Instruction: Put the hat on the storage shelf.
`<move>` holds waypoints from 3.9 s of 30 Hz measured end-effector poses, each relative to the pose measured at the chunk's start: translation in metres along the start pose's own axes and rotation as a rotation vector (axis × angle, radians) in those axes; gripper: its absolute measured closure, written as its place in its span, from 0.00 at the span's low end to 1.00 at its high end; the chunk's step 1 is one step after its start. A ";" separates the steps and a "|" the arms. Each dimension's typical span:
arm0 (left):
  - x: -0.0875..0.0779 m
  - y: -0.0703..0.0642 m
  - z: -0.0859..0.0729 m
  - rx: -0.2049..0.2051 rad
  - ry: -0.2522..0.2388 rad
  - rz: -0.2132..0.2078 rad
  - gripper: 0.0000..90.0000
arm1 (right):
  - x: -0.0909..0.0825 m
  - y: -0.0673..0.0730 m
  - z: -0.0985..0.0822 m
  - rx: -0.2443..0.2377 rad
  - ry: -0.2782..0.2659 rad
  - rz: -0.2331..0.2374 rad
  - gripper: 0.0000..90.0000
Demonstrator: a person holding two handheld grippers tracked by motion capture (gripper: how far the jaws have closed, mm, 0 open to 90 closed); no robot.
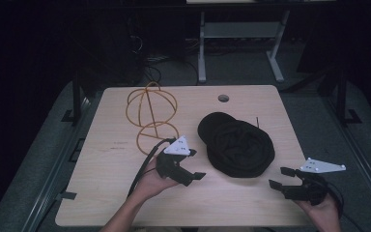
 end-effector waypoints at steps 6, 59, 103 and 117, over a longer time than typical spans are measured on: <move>0.014 -0.005 0.015 0.027 -0.002 -0.020 0.20 | 0.000 0.000 0.000 -0.004 0.002 0.001 0.28; 0.137 -0.040 0.035 0.274 0.269 -0.123 0.49 | -0.005 -0.002 0.001 -0.006 -0.029 0.016 0.28; 0.119 -0.051 0.064 0.259 0.178 -0.174 0.88 | -0.007 0.000 0.003 -0.009 -0.063 0.013 0.28; 0.078 -0.046 0.085 0.162 0.053 -0.224 0.87 | -0.007 0.007 0.011 -0.041 -0.109 0.001 0.27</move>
Point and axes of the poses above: each handheld gripper's, and its own axes: x roughly forward along the jaws, z roughly out of its top, y roughly to its left, the point moved 4 cm from there along x, roughly forward along the jaws, and after that the axes turned 13 degrees about z, right-handed, at the moved point
